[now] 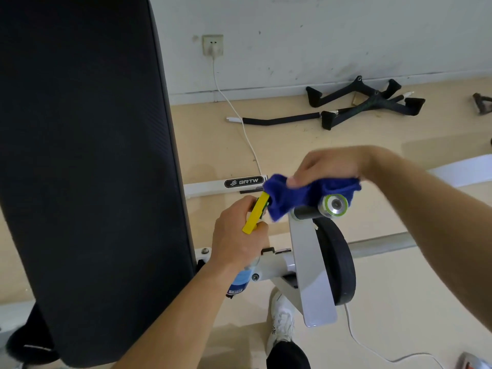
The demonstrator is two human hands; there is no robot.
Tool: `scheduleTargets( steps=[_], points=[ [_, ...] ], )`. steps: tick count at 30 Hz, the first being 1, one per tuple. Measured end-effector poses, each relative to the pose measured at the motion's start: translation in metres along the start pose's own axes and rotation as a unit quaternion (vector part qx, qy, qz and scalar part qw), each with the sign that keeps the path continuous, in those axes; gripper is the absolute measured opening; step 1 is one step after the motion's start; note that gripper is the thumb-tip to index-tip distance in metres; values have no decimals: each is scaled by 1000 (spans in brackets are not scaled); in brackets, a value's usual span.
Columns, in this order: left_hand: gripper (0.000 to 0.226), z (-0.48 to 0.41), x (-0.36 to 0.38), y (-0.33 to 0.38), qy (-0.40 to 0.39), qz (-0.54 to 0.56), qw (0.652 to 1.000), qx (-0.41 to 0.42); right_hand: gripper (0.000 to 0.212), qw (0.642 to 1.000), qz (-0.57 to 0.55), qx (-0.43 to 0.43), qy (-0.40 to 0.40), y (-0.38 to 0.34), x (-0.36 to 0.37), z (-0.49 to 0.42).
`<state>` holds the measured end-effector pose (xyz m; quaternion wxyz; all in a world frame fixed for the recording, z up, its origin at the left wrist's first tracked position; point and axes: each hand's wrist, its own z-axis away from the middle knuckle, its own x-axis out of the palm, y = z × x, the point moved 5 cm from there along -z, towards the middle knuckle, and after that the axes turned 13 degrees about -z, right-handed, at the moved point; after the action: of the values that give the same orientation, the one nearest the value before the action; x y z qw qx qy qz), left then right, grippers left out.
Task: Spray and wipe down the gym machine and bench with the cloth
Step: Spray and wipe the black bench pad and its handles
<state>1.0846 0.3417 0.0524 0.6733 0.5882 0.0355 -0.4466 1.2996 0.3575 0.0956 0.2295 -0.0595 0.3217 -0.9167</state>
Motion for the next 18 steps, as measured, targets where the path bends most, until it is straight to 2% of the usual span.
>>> scheduleTargets(
  steps=[2, 3, 6, 9, 10, 11, 12, 13, 14, 15, 18],
  points=[
    [22, -1, -2, 0, 10, -3, 1000, -3, 26, 994, 22, 92, -56, 19, 13, -16],
    [22, -2, -3, 1, 14, -3, 1000, -4, 20, 991, 48, 110, -63, 22, 13, -22],
    [22, -2, -4, 4, 17, -3, 1000, 6, 17, 985, 120, 125, -22, 25, -2, -35],
    [22, 0, -6, 5, 18, 2, 1000, 9, 14, 972, 174, 95, 125, 42, -17, -35],
    [22, 0, -6, 6, 18, 6, 1000, 8, 14, 971, 113, 61, 200, 53, -20, -29],
    [21, 1, -6, 6, 19, 11, 1000, 7, 14, 962, -25, 16, 272, 67, -17, -19],
    [20, 2, -6, 7, 19, 17, 1000, 5, 13, 913, -223, -36, 341, 82, -8, -6],
    [20, 3, -6, 8, 21, 25, 999, -1, 13, 815, -423, -82, 387, 96, 10, 4],
    [19, 4, -7, 8, 23, 33, 999, -10, 14, 705, -571, -120, 403, 106, 32, 9],
    [19, 4, -7, 8, 23, 41, 999, -18, 16, 620, -657, -136, 407, 111, 57, 9],
    [18, 4, -9, 9, 19, 47, 998, -29, 16, 455, -762, -131, 442, 106, 115, -3]
  ],
)
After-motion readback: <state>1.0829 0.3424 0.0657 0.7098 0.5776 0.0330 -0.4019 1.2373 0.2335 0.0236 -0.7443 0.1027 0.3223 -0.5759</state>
